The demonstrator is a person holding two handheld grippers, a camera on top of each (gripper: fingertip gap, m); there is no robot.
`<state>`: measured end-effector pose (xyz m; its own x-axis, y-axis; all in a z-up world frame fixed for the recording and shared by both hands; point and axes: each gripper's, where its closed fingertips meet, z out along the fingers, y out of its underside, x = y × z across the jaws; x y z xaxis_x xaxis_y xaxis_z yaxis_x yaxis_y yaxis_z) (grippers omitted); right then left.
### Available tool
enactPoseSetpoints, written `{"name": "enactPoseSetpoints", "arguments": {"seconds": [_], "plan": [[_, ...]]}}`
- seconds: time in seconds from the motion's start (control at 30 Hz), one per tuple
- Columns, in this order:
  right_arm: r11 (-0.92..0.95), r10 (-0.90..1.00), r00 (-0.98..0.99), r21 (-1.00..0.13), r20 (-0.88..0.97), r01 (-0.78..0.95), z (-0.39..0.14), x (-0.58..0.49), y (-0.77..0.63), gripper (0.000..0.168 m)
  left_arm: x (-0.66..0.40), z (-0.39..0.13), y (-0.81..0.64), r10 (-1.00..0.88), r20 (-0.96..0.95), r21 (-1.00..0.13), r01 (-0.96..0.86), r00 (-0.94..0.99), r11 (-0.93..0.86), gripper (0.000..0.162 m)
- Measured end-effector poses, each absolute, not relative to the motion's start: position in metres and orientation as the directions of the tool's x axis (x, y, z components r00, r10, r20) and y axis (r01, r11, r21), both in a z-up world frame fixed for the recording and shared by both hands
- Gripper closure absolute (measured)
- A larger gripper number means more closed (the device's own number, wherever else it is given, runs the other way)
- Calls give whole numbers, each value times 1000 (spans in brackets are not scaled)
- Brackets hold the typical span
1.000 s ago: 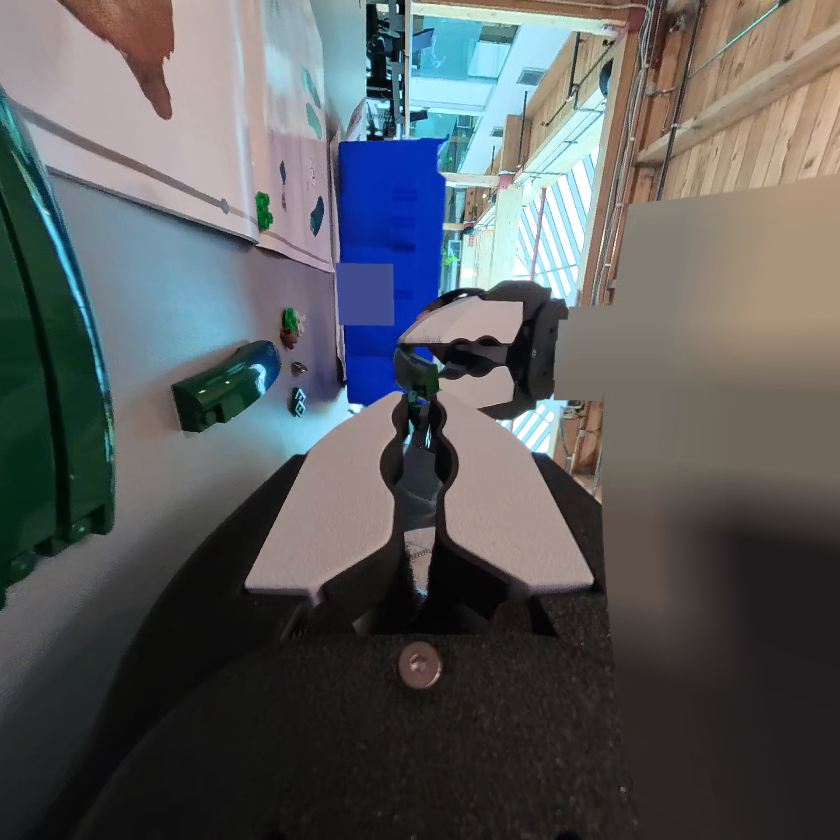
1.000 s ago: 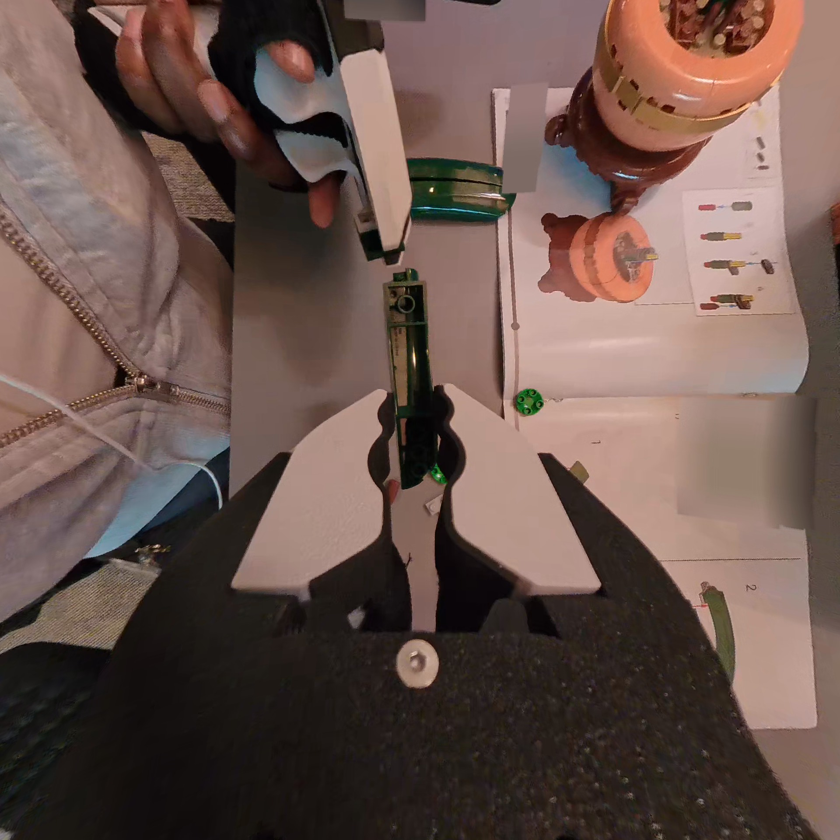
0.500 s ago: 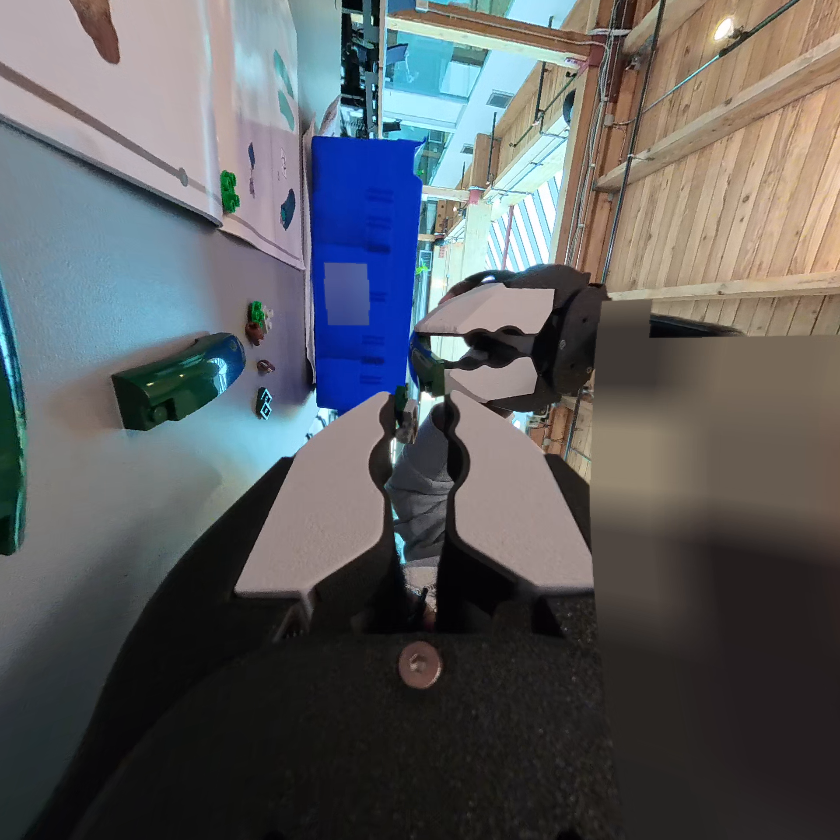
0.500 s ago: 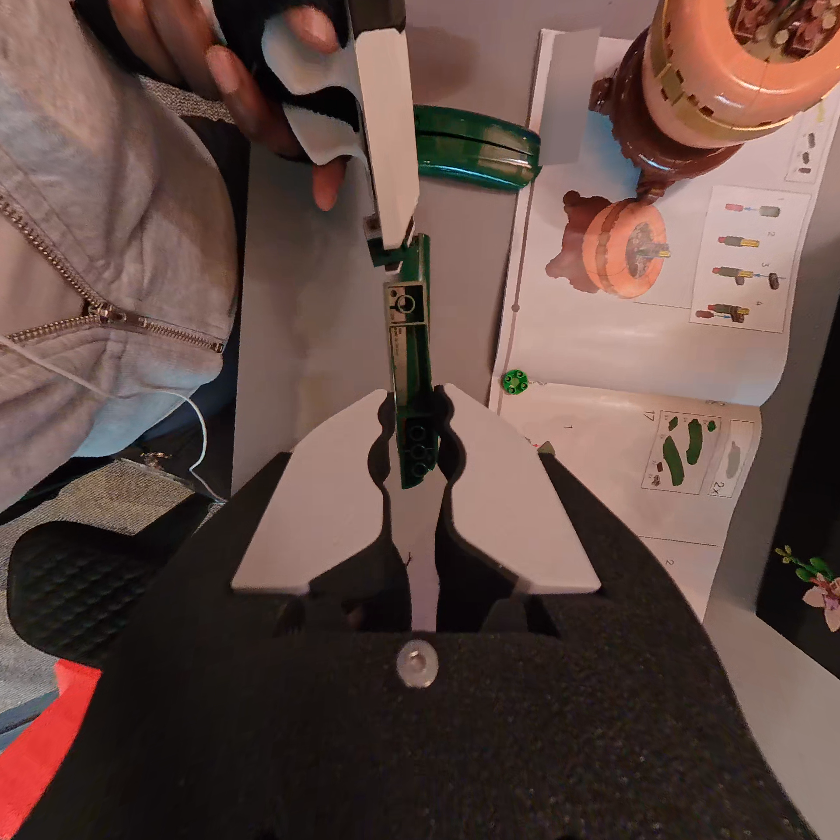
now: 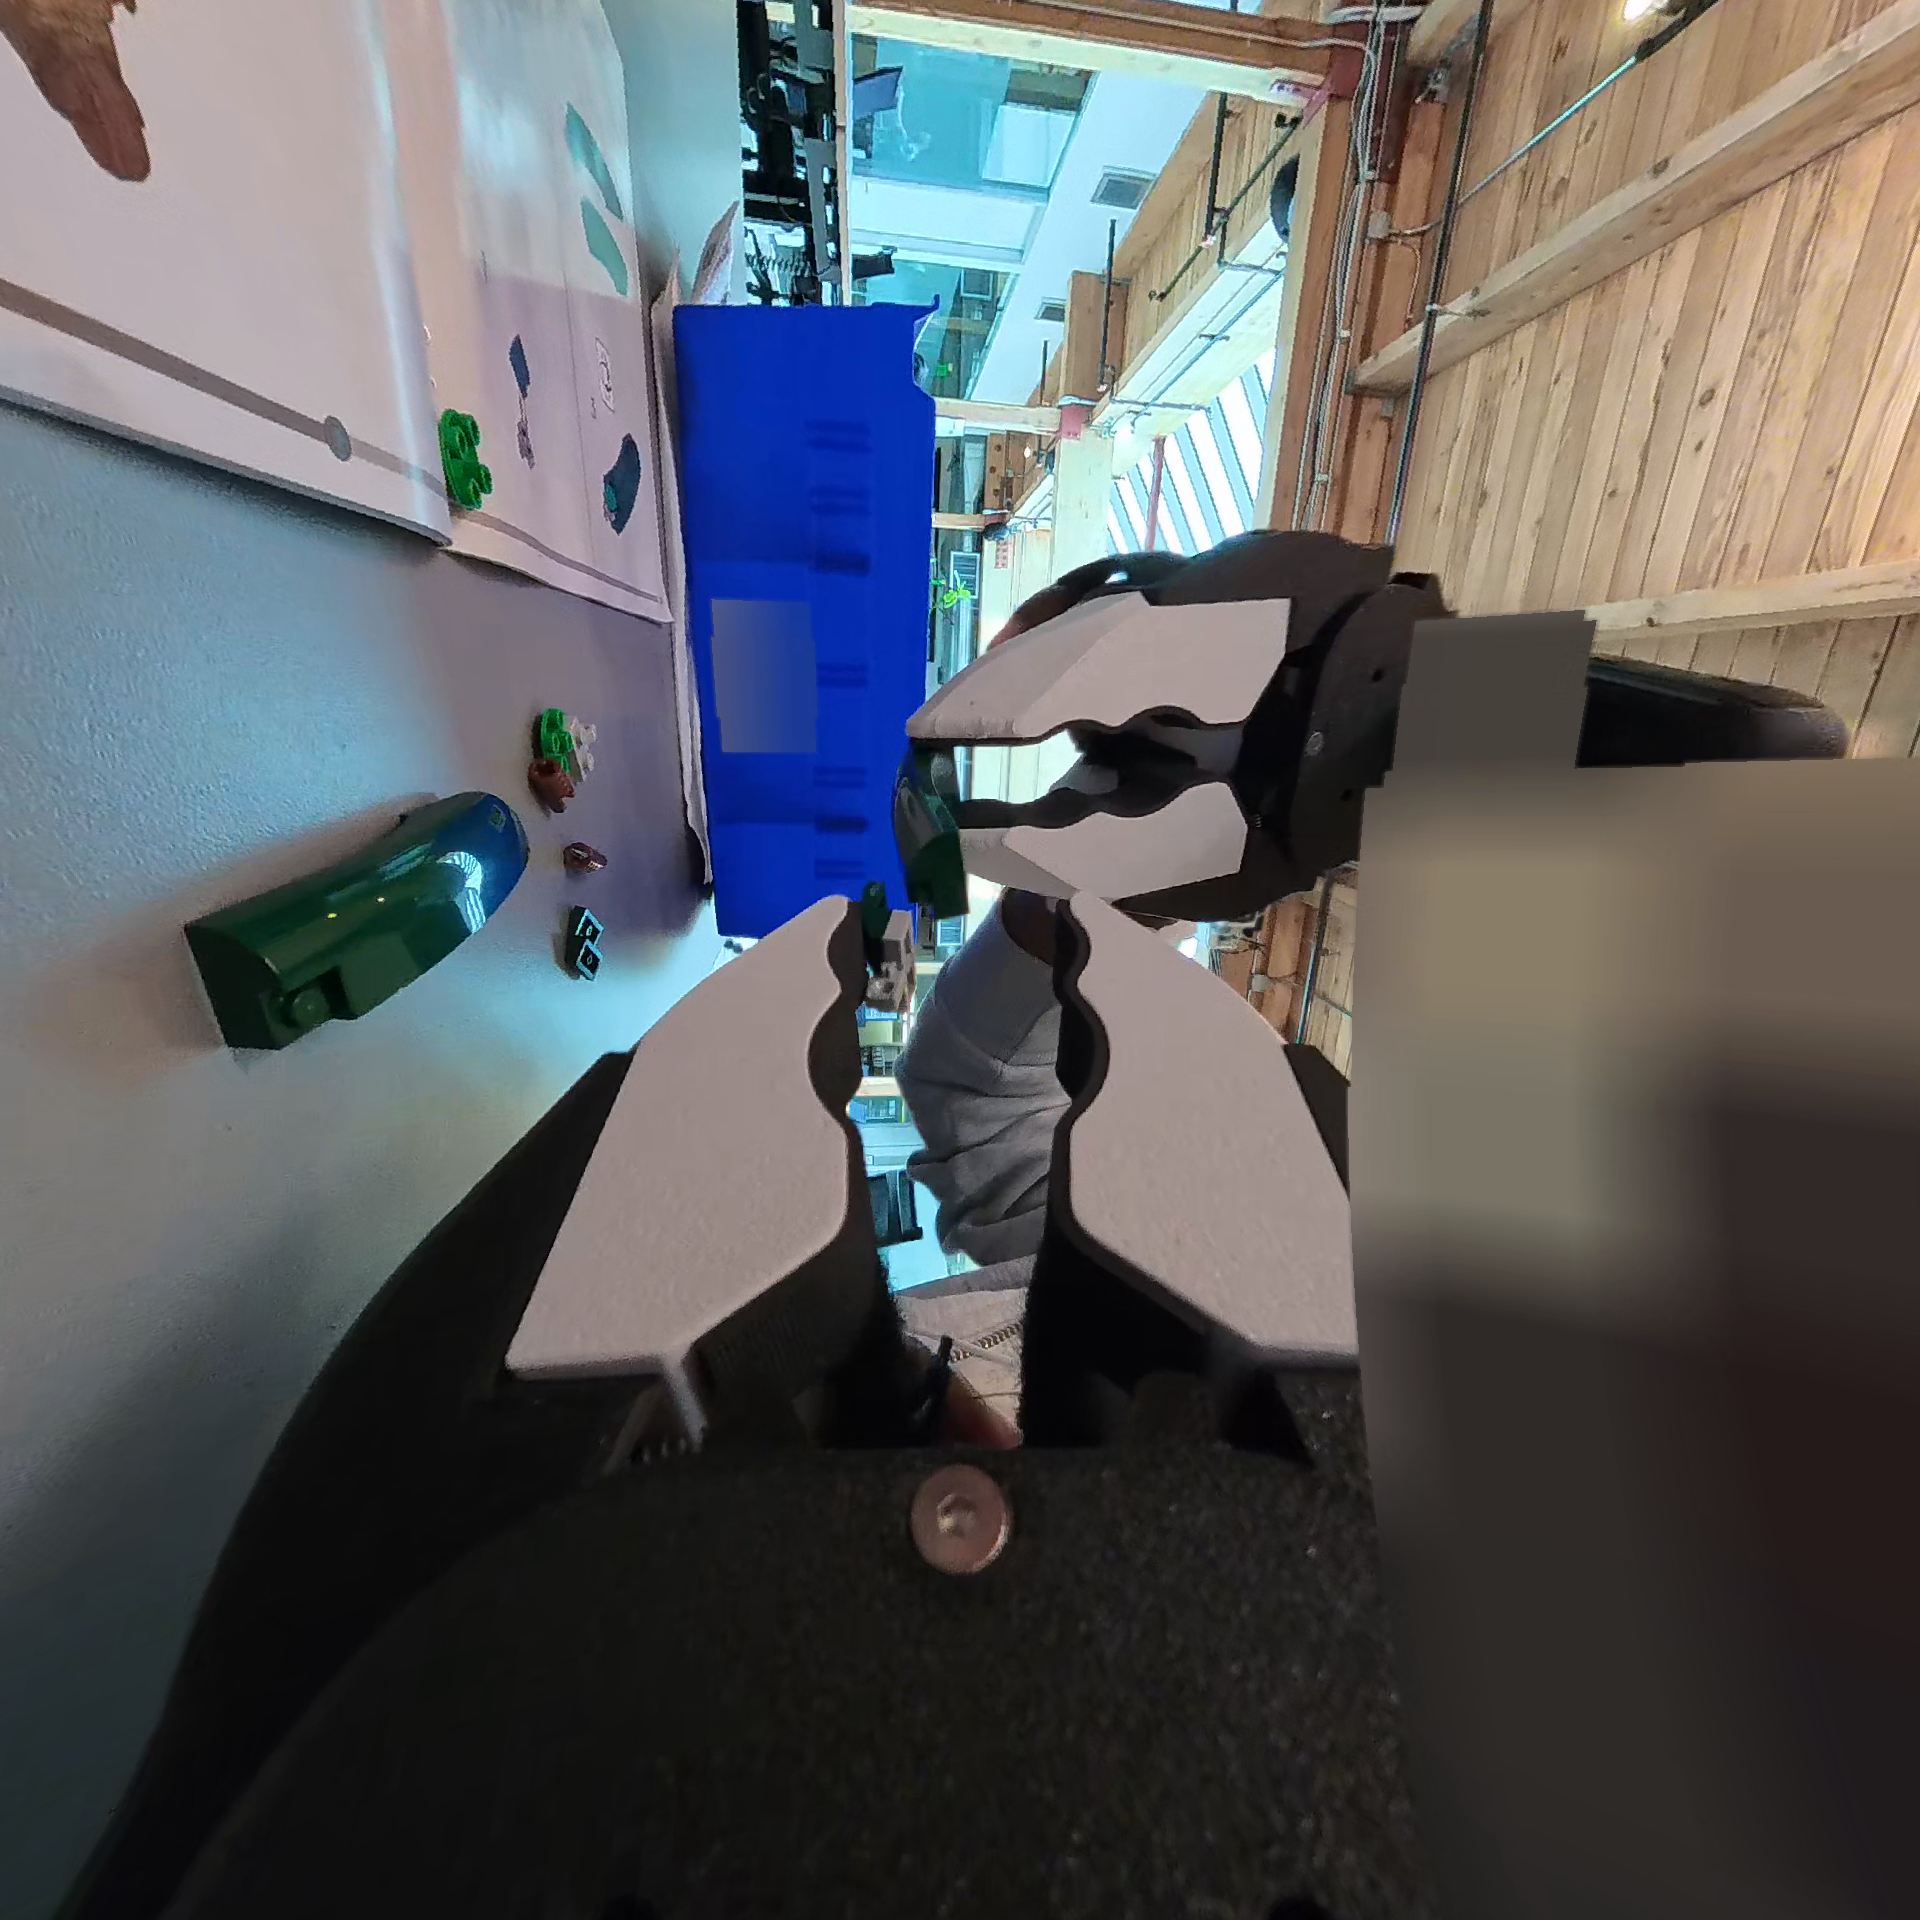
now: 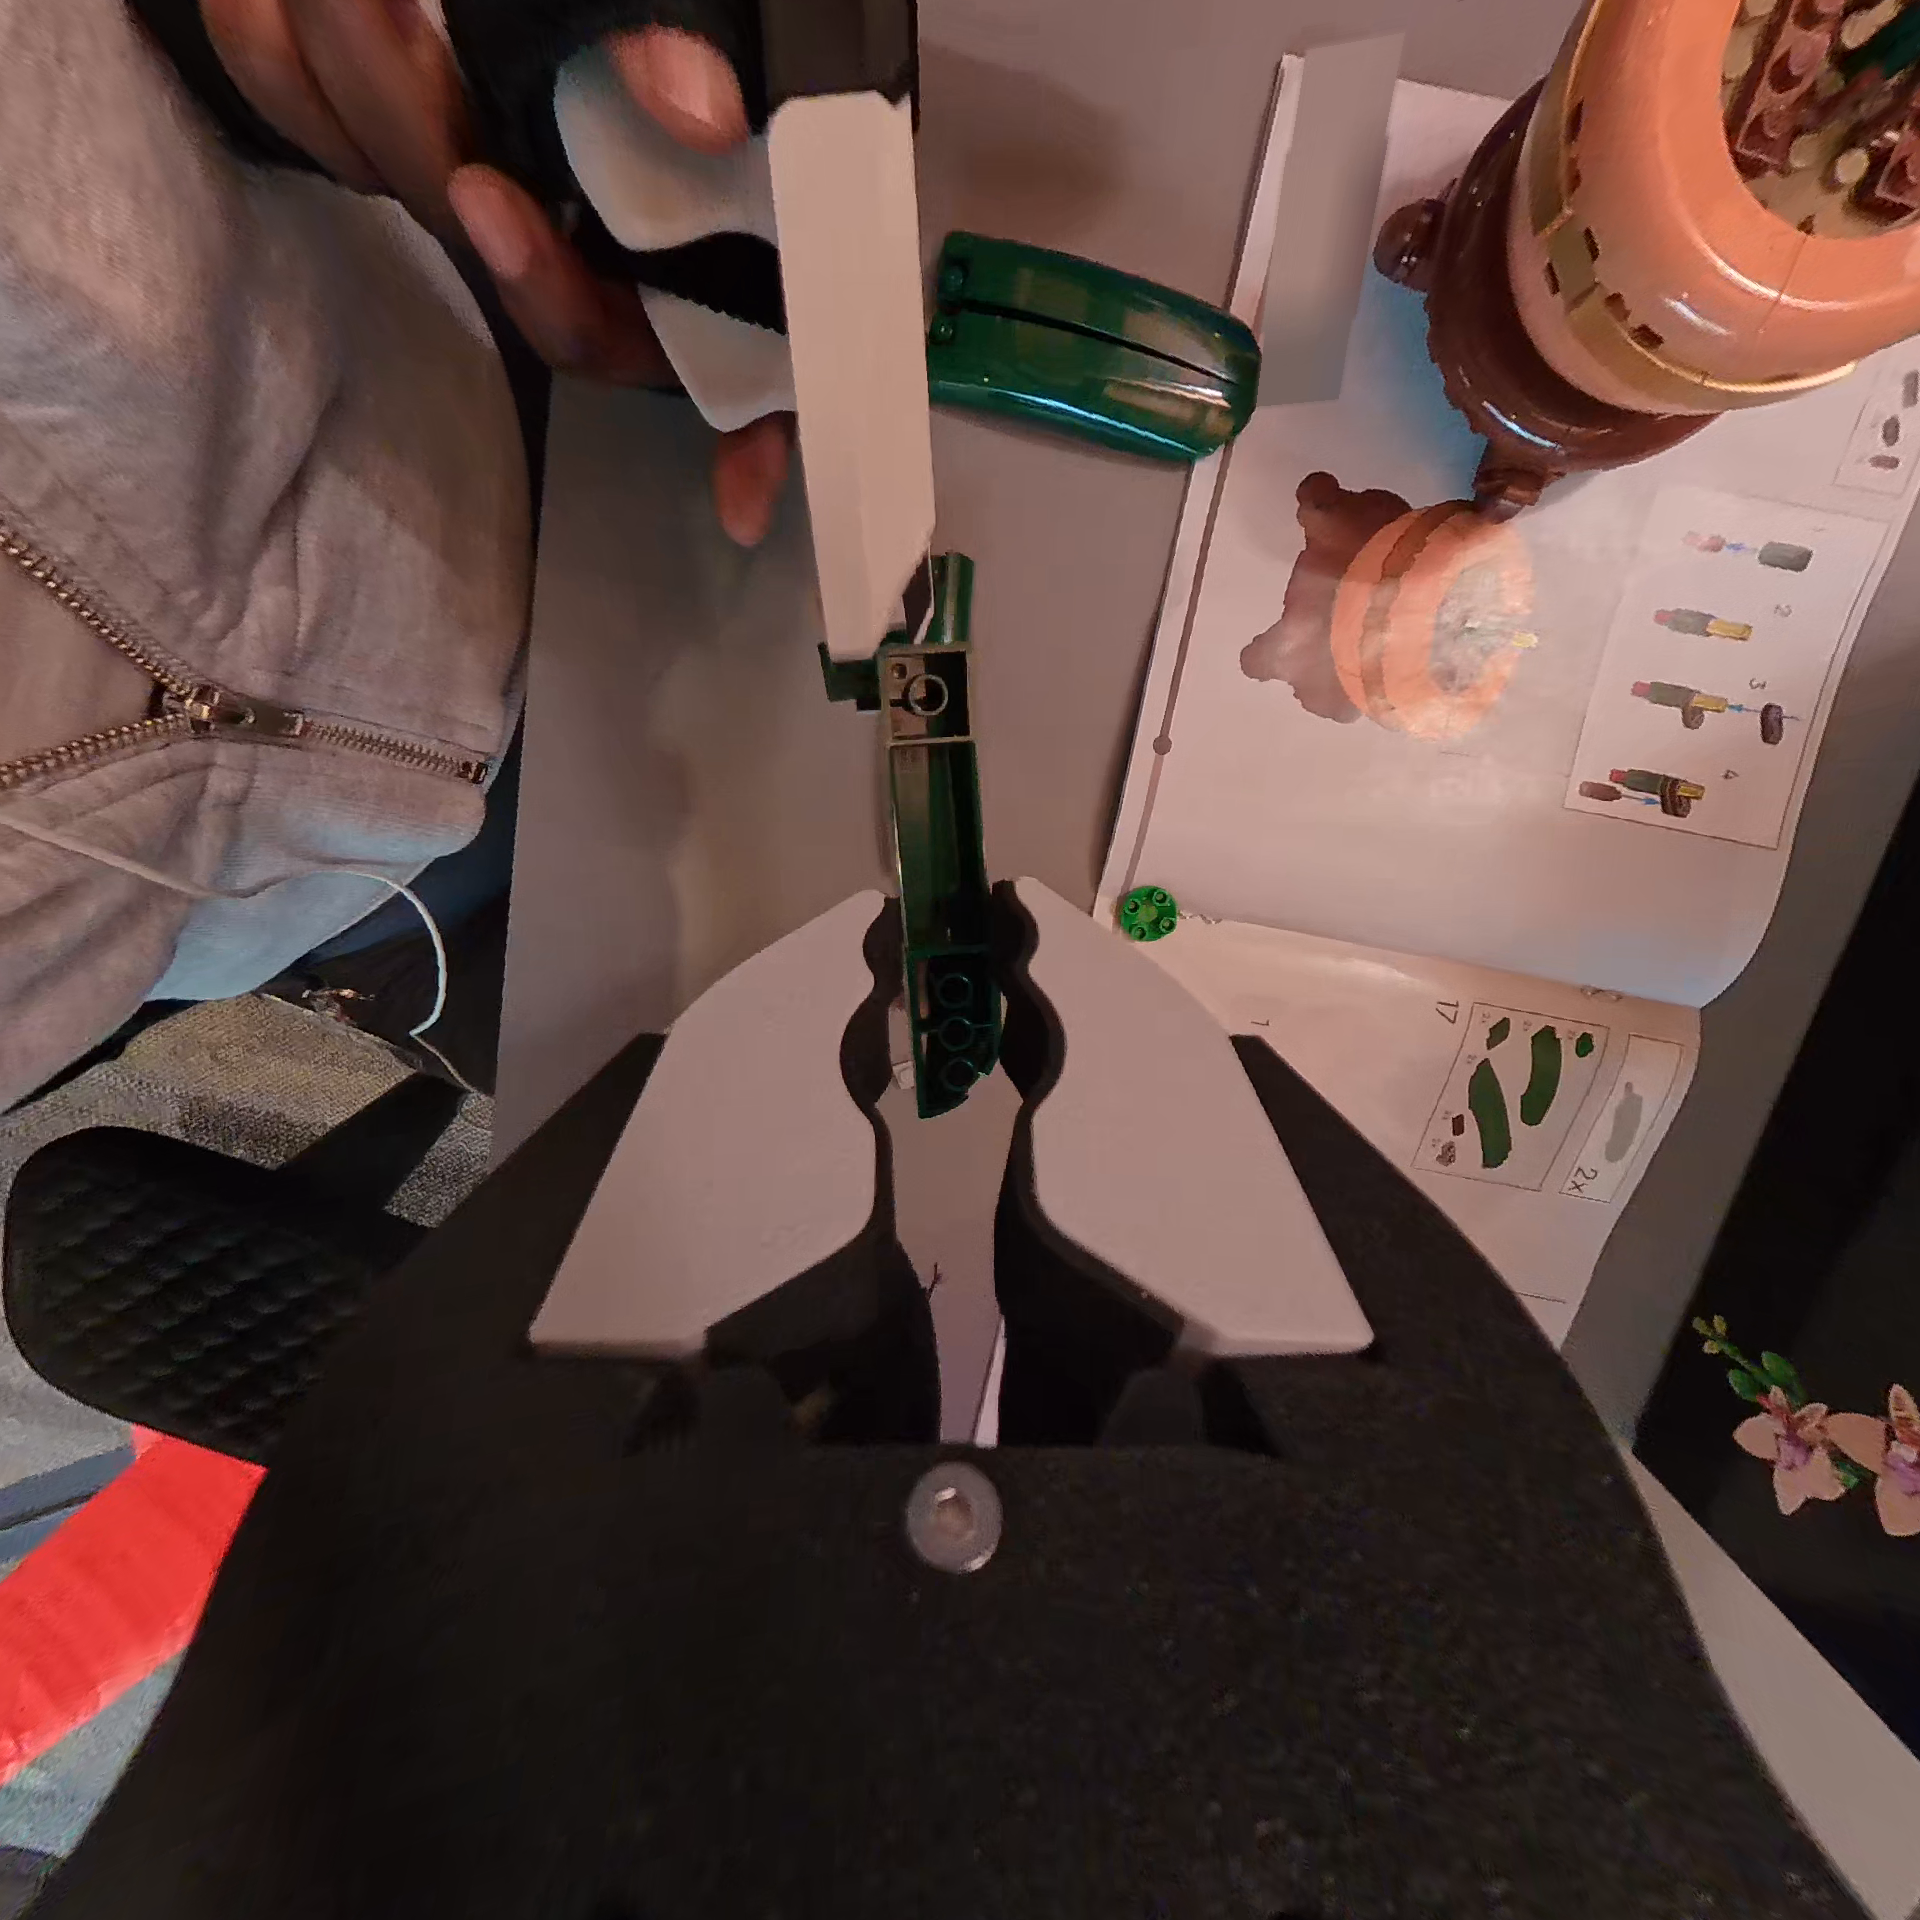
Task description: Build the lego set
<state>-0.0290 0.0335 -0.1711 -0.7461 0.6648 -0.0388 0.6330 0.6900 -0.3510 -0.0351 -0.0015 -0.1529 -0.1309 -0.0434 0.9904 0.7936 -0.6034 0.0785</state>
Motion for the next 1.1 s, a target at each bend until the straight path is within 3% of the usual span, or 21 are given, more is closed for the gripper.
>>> {"name": "enactPoseSetpoints", "arguments": {"seconds": [0.73,1.1], "plan": [[788,597,-801,-214,39,577,-179,-32,32,152,-33,-161,0,-8,994,85,790,-113,-607,133],[797,589,-807,-201,47,570,-180,-34,31,152,-34,-164,1,-6,997,63,795,-83,-603,138]]}}
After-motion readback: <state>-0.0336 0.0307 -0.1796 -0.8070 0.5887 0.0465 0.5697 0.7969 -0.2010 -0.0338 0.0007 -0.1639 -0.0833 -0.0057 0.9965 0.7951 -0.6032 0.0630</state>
